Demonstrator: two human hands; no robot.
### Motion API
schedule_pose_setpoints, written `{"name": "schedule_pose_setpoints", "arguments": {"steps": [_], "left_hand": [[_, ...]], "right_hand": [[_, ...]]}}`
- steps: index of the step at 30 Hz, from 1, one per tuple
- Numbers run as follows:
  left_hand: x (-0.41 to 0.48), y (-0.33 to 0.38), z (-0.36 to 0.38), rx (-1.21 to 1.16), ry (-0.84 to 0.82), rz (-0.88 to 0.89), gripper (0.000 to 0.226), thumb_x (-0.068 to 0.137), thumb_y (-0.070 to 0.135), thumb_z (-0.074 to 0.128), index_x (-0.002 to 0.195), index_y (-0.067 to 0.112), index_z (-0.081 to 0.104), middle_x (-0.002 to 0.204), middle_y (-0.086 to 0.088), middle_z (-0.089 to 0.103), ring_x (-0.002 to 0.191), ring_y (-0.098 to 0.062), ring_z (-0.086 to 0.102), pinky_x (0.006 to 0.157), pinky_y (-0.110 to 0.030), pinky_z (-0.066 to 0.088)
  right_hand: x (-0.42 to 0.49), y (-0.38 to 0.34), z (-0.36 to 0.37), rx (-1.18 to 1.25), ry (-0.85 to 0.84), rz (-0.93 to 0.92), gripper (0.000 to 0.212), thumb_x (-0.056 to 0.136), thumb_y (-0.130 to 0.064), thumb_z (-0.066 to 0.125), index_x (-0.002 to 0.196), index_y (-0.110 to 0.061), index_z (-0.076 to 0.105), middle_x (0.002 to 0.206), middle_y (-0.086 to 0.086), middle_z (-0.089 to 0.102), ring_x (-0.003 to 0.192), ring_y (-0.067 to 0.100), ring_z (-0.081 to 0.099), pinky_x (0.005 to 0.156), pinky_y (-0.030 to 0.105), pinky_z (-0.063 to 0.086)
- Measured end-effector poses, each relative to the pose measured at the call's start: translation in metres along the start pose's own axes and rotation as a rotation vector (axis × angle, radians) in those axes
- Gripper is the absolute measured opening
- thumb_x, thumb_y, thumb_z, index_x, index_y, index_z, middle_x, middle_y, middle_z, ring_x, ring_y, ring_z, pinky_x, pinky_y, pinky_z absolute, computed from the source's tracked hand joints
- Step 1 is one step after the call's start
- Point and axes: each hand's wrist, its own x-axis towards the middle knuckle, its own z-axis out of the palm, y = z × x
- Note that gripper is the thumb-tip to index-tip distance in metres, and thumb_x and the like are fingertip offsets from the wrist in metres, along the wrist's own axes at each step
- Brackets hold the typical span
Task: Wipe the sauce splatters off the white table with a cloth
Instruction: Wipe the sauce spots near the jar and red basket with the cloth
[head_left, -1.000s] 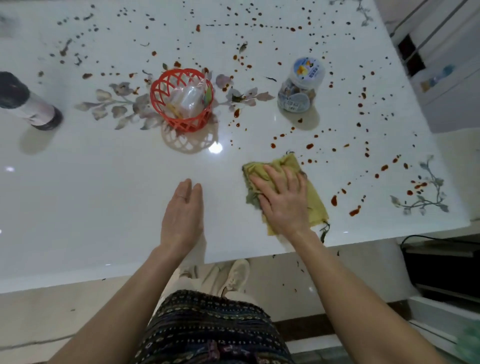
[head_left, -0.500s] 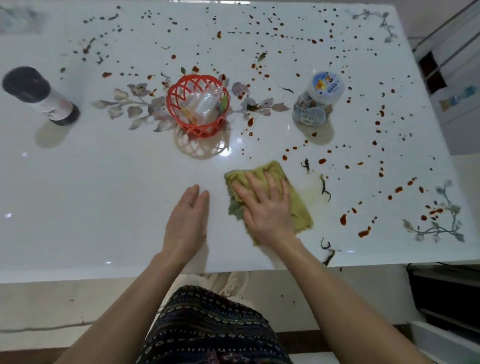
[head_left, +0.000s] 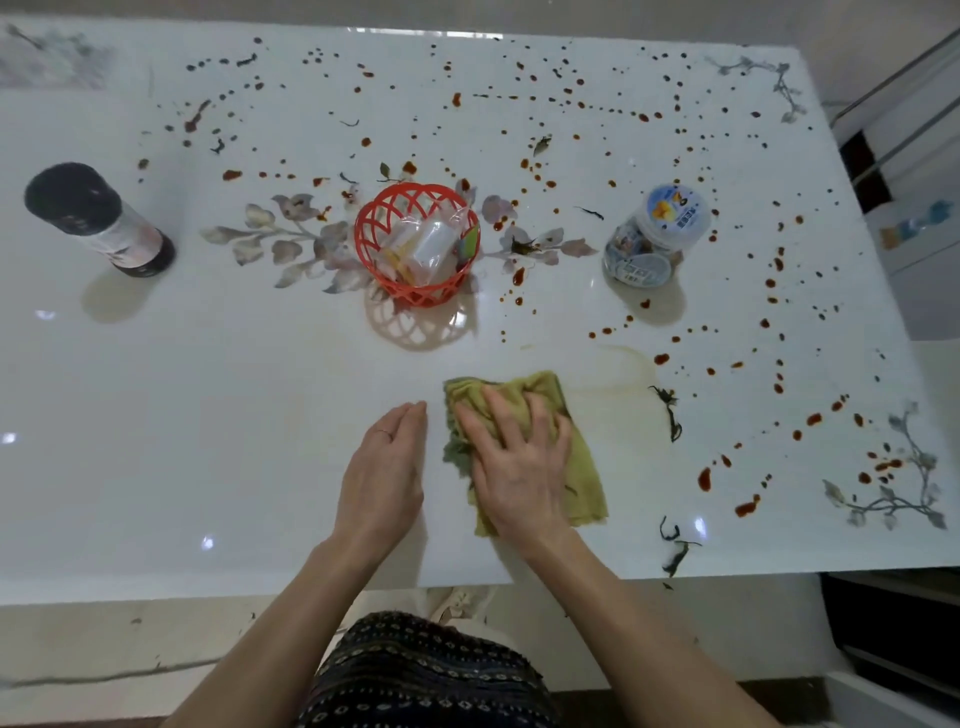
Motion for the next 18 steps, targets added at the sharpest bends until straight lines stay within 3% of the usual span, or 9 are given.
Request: {"name": "schedule_pose_setpoints", "arguments": {"steps": [4,7,11,18], "left_hand": [[0.009,0.001,-0.005,0.009,0.033,-0.016,0.058,0.082,-0.009,0.04,0.138,0.007,0.038,0.134,-0.014,0.048,0.119,-0.029,0.048,0.091,-0.034,0.044],[0.014,-0.003,-0.01,0.021,0.042,-0.017,0.054,0.081,-0.01,0.039,0.133,0.003,0.041,0.132,-0.017,0.048,0.118,-0.033,0.048,0.09,-0.037,0.045],[0.022,-0.008,-0.009,0.02,0.056,-0.027,0.054,0.081,-0.012,0.041,0.133,0.003,0.043,0.135,-0.017,0.046,0.123,-0.032,0.045,0.096,-0.039,0.044],[0.04,-0.004,-0.009,0.013,0.039,-0.021,0.055,0.08,-0.01,0.043,0.134,0.002,0.042,0.137,-0.019,0.043,0.128,-0.031,0.04,0.102,-0.037,0.038]], "right_hand": [[0.051,0.003,0.005,-0.003,-0.049,-0.018,0.048,0.089,-0.039,0.054,0.136,-0.04,0.056,0.145,-0.004,0.052,0.123,0.035,0.045,0.093,0.051,0.036],[0.075,0.036,-0.005,-0.051,-0.159,0.163,0.052,0.095,-0.049,0.038,0.147,-0.044,0.04,0.154,-0.005,0.039,0.132,0.031,0.034,0.1,0.051,0.033],[0.056,0.052,-0.008,-0.084,-0.069,0.391,0.055,0.094,-0.048,0.039,0.148,-0.04,0.039,0.153,-0.004,0.039,0.129,0.032,0.034,0.098,0.053,0.034],[0.073,0.005,0.005,-0.056,0.001,0.216,0.058,0.088,-0.039,0.051,0.146,-0.039,0.044,0.154,-0.003,0.04,0.128,0.033,0.038,0.1,0.053,0.031]]}}
